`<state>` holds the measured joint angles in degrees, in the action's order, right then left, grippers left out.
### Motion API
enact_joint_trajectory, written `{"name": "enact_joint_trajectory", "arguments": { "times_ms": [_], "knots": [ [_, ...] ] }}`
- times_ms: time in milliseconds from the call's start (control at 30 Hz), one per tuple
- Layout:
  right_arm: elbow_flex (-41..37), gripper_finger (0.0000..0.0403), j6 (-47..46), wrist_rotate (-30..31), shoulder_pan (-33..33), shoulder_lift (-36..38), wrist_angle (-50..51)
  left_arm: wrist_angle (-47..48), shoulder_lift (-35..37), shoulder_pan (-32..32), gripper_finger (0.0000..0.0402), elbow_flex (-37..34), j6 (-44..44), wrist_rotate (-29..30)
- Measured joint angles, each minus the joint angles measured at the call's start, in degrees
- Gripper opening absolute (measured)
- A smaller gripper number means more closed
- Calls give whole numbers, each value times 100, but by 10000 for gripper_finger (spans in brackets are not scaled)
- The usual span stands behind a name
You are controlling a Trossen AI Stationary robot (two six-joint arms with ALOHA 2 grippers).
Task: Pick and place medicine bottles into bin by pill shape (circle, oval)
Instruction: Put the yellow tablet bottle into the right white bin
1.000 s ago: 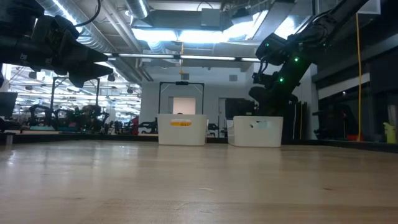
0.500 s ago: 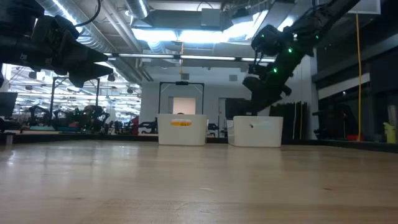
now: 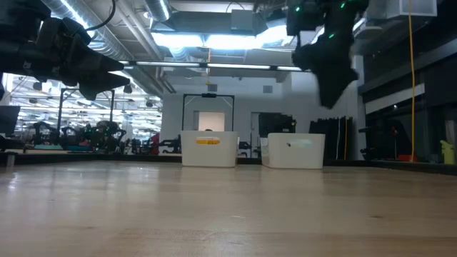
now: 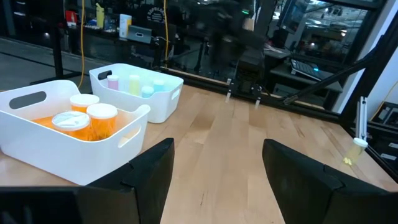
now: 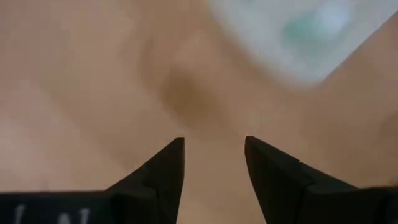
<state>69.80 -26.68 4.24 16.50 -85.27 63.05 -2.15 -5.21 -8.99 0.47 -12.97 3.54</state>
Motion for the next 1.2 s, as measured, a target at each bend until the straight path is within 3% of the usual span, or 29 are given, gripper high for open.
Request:
{"name": "enact_joint_trajectory", "arguments": {
  "times_ms": [267,533,700,933,1200],
  "knots": [
    [0,161,-1615,-146,-2333,-2,1282,1,-1,1,237,0,2,1],
    [-2,160,-3521,-143,-4596,-2,1080,0,0,2,237,0,2,-1],
    [-4,161,-3748,-136,-5667,-2,665,1,0,0,237,0,2,1],
    [-4,161,-3729,-136,-6578,-2,-168,0,0,0,237,0,0,1],
    [-7,166,-4036,253,-6778,-34,-313,2,0,0,237,0,2,1]
  ]
}}
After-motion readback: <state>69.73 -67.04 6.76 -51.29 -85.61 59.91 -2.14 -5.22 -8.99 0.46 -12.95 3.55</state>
